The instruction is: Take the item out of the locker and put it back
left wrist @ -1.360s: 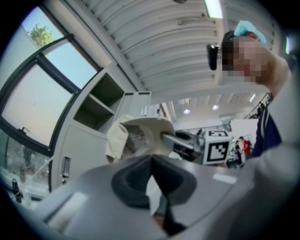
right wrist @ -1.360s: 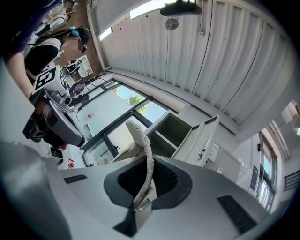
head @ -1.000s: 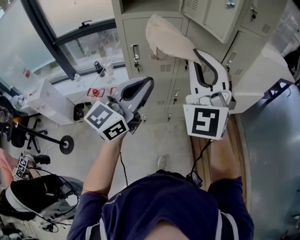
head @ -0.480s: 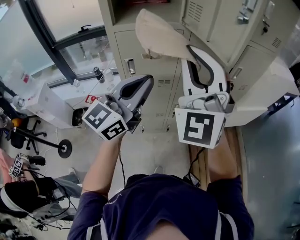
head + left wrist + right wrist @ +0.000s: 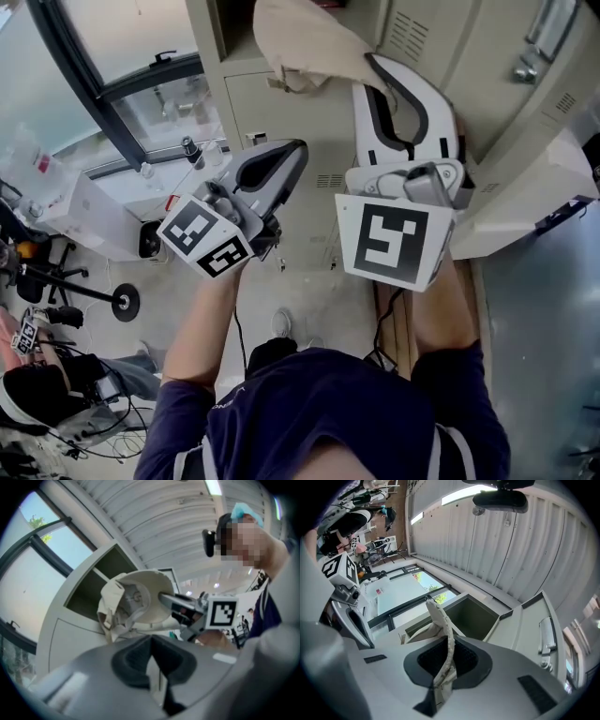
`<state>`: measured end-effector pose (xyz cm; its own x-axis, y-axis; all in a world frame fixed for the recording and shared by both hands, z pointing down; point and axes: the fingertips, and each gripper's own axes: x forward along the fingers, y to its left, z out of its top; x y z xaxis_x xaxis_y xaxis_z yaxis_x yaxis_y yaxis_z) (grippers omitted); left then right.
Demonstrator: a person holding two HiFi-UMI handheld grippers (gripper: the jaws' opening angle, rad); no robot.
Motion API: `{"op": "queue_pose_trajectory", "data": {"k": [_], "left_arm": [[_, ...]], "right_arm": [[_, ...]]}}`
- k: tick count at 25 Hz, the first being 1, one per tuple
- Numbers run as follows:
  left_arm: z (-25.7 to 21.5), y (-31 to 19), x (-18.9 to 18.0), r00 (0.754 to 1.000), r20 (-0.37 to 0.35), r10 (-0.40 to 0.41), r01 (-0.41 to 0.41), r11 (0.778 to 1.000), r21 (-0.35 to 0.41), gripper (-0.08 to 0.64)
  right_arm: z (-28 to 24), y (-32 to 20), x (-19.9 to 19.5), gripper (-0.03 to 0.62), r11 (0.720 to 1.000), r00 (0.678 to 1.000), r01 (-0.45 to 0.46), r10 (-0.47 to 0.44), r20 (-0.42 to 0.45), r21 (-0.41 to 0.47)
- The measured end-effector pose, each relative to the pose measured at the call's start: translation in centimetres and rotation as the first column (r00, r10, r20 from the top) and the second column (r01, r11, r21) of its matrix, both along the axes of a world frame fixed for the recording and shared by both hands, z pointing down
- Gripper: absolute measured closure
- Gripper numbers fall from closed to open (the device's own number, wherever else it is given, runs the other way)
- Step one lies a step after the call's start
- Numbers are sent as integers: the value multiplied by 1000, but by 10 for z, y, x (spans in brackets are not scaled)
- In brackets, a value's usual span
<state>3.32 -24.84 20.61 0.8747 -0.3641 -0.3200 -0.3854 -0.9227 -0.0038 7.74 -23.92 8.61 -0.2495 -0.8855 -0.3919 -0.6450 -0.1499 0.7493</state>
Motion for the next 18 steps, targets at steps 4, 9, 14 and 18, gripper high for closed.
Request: {"op": "queue_pose_trajectory", "data": {"k": [4, 9, 14, 18], "left_arm": [[-12, -15, -20, 999, -19, 34, -34, 999, 14, 557], [-27, -45, -26, 996, -26, 83, -83, 996, 25, 557], [-24, -51, -21, 993, -2, 119, -119, 992, 40, 557], [-18, -64, -17, 992, 3, 126, -126, 992, 30, 557]], "right_arm": [[-27, -27, -23, 569, 999, 999, -34, 34, -28, 31], [-55, -75, -33, 569, 995, 993, -88, 92, -80, 51], [-59, -104, -28, 569, 988, 980, -150, 154, -124, 42], [-61, -131, -26, 569, 983, 968, -183, 185, -168, 29]]}}
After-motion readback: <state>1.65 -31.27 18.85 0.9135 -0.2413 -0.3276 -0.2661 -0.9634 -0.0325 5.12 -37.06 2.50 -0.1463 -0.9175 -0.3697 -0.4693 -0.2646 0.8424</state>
